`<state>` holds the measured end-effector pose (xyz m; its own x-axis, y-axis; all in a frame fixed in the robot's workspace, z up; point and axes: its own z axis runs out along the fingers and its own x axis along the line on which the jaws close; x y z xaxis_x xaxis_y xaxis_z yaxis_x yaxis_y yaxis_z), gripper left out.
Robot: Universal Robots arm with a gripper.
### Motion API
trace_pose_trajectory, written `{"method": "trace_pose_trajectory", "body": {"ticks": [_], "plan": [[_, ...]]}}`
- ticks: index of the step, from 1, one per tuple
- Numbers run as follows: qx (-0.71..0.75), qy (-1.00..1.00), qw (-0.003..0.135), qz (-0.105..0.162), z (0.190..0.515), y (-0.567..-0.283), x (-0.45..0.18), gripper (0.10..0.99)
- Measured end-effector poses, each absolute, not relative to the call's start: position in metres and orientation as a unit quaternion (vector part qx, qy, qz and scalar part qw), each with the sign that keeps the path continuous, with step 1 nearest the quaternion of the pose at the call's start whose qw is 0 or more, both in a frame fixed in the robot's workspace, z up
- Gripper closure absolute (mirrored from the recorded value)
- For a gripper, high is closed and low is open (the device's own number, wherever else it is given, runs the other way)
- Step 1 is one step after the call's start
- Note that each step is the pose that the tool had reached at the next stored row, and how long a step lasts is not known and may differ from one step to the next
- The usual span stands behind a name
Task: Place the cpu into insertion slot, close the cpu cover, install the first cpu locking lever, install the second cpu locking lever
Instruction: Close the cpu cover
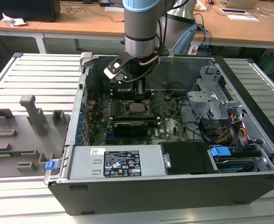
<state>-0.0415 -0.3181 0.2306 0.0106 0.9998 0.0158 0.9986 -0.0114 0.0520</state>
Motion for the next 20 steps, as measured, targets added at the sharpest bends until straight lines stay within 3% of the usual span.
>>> {"method": "trace_pose_trajectory", "body": {"ticks": [20], "plan": [[0.711,0.703,0.013,0.024,0.2394,-0.3181,-0.0415,0.98]]}}
